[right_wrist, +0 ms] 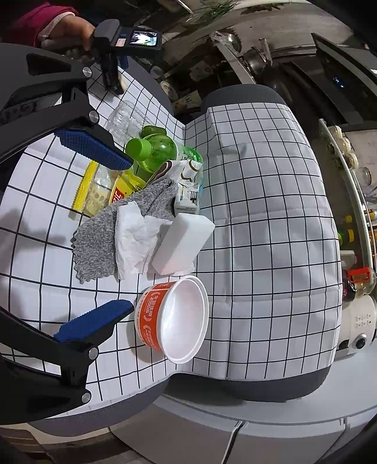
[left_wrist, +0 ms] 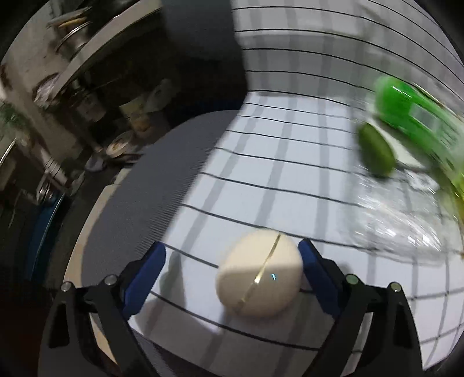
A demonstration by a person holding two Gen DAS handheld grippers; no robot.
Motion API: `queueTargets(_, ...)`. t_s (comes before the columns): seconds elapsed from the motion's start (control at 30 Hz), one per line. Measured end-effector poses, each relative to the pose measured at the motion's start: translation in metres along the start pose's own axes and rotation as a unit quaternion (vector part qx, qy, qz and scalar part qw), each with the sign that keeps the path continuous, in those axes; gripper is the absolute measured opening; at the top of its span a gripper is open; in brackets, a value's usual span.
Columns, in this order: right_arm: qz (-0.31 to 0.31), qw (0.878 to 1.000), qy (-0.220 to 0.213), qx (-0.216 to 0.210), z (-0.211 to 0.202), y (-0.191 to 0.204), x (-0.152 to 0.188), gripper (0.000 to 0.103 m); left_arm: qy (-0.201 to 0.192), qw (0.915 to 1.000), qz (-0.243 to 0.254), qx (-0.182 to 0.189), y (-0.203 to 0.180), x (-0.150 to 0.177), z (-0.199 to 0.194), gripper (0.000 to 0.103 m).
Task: Collect trash
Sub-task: 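Move the left tool toward the green tea bottle and close on it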
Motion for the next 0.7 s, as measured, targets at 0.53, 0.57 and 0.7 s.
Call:
queueTargets(0.53,0.013,1.0,-0.007,0.011,0.002,-0.006,-0.003,0.091,-0.038,0.9989,-0.02,-0.019,0.029,-0.025,0.001,0.089)
queueTargets(0.57,0.015,1.0,-0.008,0.011,0.002,-0.006,-0.004,0.091,-0.049,0.9987,-0.014,0.007,0.017,-0.028,-0.01,0.089)
queueTargets(0.7,0.02,1.0,-0.014,0.017,-0.002,-0.01,-0.006,0.091,-0.071,0.994,0.012,0.082,-0.028,-0.039,-0.045,0.089)
Point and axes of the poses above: each gripper's, at about its wrist camera, not at the fingertips, and z roughly the way its jaws point, y to its left, x to its underside, the point moved 1 cm from there along z, roughly the way its jaws point, and after that the axes turned 11 degrees about -x, right-handed, at the moved point
